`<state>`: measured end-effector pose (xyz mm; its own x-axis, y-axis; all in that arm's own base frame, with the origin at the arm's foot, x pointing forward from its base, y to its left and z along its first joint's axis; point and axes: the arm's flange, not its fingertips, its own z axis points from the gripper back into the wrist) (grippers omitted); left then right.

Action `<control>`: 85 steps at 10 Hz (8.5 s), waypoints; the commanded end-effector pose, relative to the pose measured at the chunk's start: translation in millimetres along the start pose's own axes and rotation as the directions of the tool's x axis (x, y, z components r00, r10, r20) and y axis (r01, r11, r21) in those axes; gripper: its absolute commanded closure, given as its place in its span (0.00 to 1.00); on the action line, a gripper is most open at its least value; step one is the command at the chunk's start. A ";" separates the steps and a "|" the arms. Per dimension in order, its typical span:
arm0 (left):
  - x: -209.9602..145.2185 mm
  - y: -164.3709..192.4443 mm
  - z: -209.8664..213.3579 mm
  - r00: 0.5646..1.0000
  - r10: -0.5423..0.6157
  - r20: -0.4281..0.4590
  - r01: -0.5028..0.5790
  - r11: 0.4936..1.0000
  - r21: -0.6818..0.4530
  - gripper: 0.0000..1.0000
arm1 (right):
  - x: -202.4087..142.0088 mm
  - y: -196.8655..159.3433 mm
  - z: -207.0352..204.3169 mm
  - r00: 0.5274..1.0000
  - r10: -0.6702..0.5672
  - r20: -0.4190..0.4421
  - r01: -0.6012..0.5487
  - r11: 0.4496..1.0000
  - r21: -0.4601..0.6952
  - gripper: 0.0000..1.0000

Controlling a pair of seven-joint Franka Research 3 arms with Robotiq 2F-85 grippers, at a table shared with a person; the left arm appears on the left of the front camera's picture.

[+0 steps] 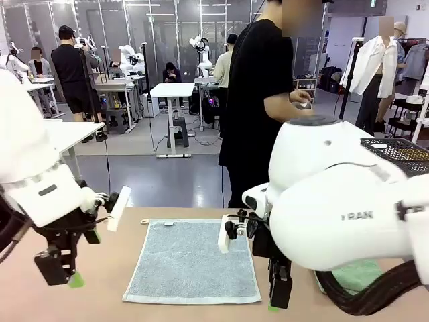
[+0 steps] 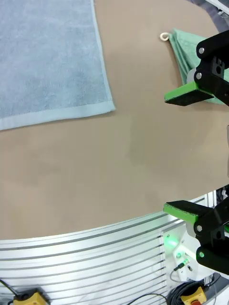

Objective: Fold the towels and place them in the basket.
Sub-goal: When a person lays out a Towel with hook on the table, fold it in half twice.

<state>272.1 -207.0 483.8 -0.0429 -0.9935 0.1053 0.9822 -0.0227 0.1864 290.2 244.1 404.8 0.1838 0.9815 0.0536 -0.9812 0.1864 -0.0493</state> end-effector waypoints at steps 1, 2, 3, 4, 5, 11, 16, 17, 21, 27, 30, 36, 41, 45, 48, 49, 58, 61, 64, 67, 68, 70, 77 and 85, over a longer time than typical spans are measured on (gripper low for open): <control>-25.6 -19.4 -53.9 0.999 -0.022 0.046 0.022 1.000 0.002 0.00 | 6.5 -5.8 -24.5 0.999 0.043 -0.002 -0.043 0.999 -0.006 0.00; -24.4 -17.8 -66.1 0.999 -0.017 0.042 0.016 1.000 0.004 0.00 | 9.7 -10.0 -37.0 0.998 0.052 -0.017 -0.052 0.999 -0.002 0.00; -22.3 -14.6 -78.7 0.999 -0.006 0.049 0.006 1.000 -0.013 0.00 | 11.3 -15.0 -47.2 0.998 0.050 -0.031 -0.050 0.999 0.004 0.00; -20.6 -7.7 -95.9 0.999 0.002 0.049 -0.001 1.000 -0.022 0.00 | 12.7 -24.3 -60.1 0.998 0.045 -0.032 -0.045 0.999 -0.004 0.00; -19.1 -8.7 -102.7 0.999 0.012 0.045 -0.010 0.999 -0.040 0.00 | 13.6 -24.1 -65.3 0.998 0.048 -0.031 -0.048 0.999 0.001 0.00; -20.8 4.8 -157.9 0.996 0.016 0.082 -0.006 0.993 -0.121 0.00 | 18.4 -53.2 -89.8 0.976 0.216 0.037 -0.214 0.976 -0.051 0.00; -20.6 14.8 -182.1 0.997 0.026 0.071 -0.017 0.992 -0.123 0.00 | 18.4 -72.8 -101.7 0.961 0.252 0.112 -0.254 0.967 0.002 0.00; -21.5 15.3 -187.9 0.997 0.035 0.067 -0.027 0.992 -0.125 0.00 | 19.3 -73.8 -103.9 0.963 0.248 0.106 -0.250 0.968 0.003 0.00; -22.3 27.4 -201.2 0.997 0.063 0.053 -0.057 0.993 -0.107 0.00 | 20.8 -76.6 -114.0 0.967 0.240 0.091 -0.242 0.970 0.014 0.00; -18.7 34.7 -208.0 0.996 0.065 0.060 -0.057 0.991 -0.123 0.11 | 20.7 -79.0 -122.6 0.969 0.229 0.087 -0.233 0.972 0.035 0.00; -16.3 37.1 -211.3 0.997 0.058 0.051 -0.051 0.989 -0.136 0.61 | 19.2 -82.2 -127.1 0.974 0.213 0.074 -0.216 0.975 0.047 0.00; -16.0 39.7 -210.8 0.997 0.061 0.045 -0.054 0.989 -0.137 1.00 | 19.4 -84.4 -124.0 0.981 0.185 0.052 -0.188 0.981 0.042 1.00; -12.1 38.0 -197.2 0.997 0.059 0.054 -0.052 0.991 -0.122 1.00 | 22.5 -81.3 -104.0 0.981 0.188 0.040 -0.190 0.982 0.027 1.00; 4.2 26.1 -136.1 0.994 0.086 0.074 -0.079 0.992 -0.094 1.00 | 29.3 -60.6 -46.0 0.983 0.174 0.053 -0.174 0.985 0.003 1.00; 17.4 14.0 -83.6 0.995 0.069 0.070 -0.062 0.994 -0.094 1.00 | 30.5 -45.1 2.1 0.986 0.141 0.087 -0.137 0.989 -0.049 1.00; 20.7 9.3 -70.5 0.995 0.064 0.077 -0.059 0.996 -0.069 1.00 | 32.4 -40.1 8.8 0.988 0.127 0.082 -0.123 0.991 -0.053 1.00; 41.4 152.5 -55.3 0.992 0.123 -0.019 -0.124 0.986 -0.109 1.00 | 74.1 -163.8 9.8 0.995 0.089 0.053 -0.089 0.996 -0.006 1.00; 28.2 208.6 -74.8 0.985 0.168 -0.040 -0.172 0.973 -0.150 1.00 | 84.8 -225.4 -12.0 0.994 0.108 0.036 -0.108 0.994 0.008 1.00; 14.7 235.7 -97.0 0.974 0.221 -0.053 -0.227 0.951 -0.210 1.00 | 90.2 -267.5 -33.8 0.997 0.070 0.039 -0.071 0.997 0.016 1.00; 8.4 233.8 -105.8 0.972 0.229 -0.052 -0.234 0.954 -0.189 1.00 | 85.4 -267.4 -40.3 0.996 0.055 0.064 -0.057 0.998 0.016 1.00; 8.4 233.8 -105.8 0.972 0.229 -0.052 -0.234 0.954 -0.189 1.00 | 85.4 -267.4 -40.3 0.996 0.055 0.064 -0.057 0.998 0.016 1.00; 8.4 233.8 -105.8 0.972 0.229 -0.052 -0.234 0.954 -0.189 1.00 | 85.4 -267.4 -40.3 0.996 0.055 0.064 -0.057 0.998 0.016 1.00; -0.4 264.0 -162.3 0.980 0.196 -0.022 -0.195 0.947 -0.256 0.98 | 91.9 -284.2 -68.4 0.998 -0.029 0.053 0.026 0.999 0.047 0.96; -15.8 270.0 -182.7 0.984 0.173 0.039 -0.162 0.966 -0.203 0.54 | 74.4 -301.2 -81.2 0.993 -0.089 0.079 0.088 0.996 0.013 0.64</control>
<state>569.7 -222.0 358.8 0.1389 -0.9821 0.1275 0.9898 0.1335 -0.0502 604.7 265.1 345.8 0.2605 0.9557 0.1370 -0.9649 0.2625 0.0036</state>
